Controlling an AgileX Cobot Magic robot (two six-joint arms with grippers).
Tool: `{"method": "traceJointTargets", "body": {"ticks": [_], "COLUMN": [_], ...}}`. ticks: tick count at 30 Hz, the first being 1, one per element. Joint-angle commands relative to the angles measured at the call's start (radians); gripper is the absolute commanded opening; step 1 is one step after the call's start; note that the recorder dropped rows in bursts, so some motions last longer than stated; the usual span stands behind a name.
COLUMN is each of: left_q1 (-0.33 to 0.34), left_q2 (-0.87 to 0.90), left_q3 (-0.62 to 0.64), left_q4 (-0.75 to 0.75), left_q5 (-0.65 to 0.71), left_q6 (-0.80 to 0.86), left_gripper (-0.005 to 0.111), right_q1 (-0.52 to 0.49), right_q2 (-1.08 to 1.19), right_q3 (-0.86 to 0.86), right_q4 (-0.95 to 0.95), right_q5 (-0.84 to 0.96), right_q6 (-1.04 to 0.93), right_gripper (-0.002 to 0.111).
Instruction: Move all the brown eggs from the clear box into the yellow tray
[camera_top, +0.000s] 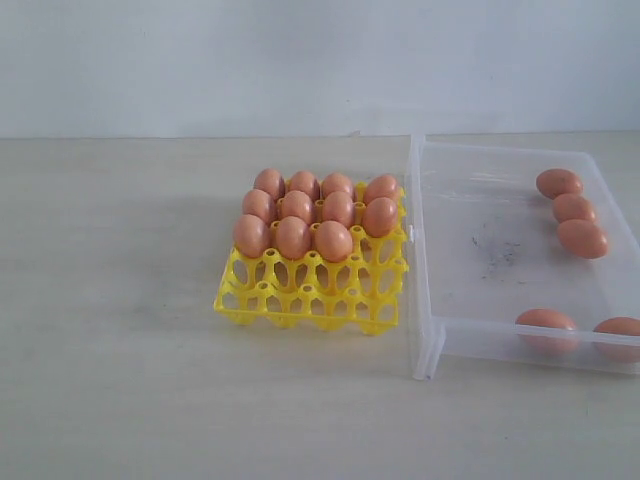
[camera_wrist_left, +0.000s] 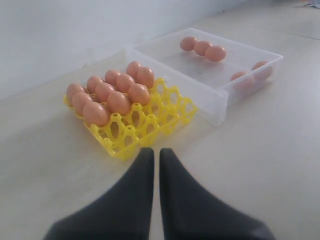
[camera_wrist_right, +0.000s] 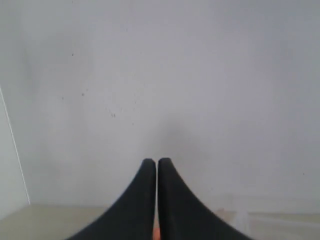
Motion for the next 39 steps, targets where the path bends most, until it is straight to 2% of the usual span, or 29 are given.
{"method": "traceJointTargets", "body": {"ticks": [1, 3, 10, 17, 21, 25, 27, 31, 35, 39], "left_q1": [0.070, 0.100, 0.227, 0.344, 0.436, 0.477, 0.477, 0.477, 0.477, 0.477], "left_q2": [-0.069, -0.069, -0.069, -0.069, -0.069, -0.069, -0.069, -0.069, -0.069, -0.069], "left_q3": [0.064, 0.099, 0.231, 0.231, 0.231, 0.231, 0.231, 0.231, 0.231, 0.231], "left_q4": [-0.008, -0.008, -0.008, 0.003, 0.003, 0.003, 0.003, 0.003, 0.003, 0.003], "left_q5": [-0.062, -0.142, -0.275, -0.241, -0.241, -0.241, -0.241, -0.241, -0.241, -0.241], "left_q6": [0.007, 0.007, 0.007, 0.007, 0.007, 0.007, 0.007, 0.007, 0.007, 0.007], "left_gripper": [0.004, 0.004, 0.004, 0.004, 0.004, 0.004, 0.004, 0.004, 0.004, 0.004], "right_q1": [0.000, 0.000, 0.000, 0.000, 0.000, 0.000, 0.000, 0.000, 0.000, 0.000], "right_q2": [0.017, 0.044, 0.278, 0.598, 0.819, 1.024, 1.087, 1.128, 1.152, 1.176], "right_q3": [-0.042, -0.106, -0.384, -0.716, -0.910, -1.066, -1.100, -1.100, -1.098, -1.084], "right_q4": [-0.044, -0.044, -0.044, -0.040, -0.008, -0.008, -0.047, -0.067, -0.065, -0.086], "right_q5": [0.214, 0.378, 0.861, 1.136, 1.327, 1.739, 1.771, 1.771, 1.753, 1.709], "right_q6": [-0.040, -0.076, -0.020, -0.177, -0.419, -0.832, -0.937, -0.930, -1.016, -1.121], "right_gripper": [0.000, 0.000, 0.000, 0.000, 0.000, 0.000, 0.000, 0.000, 0.000, 0.012]}}
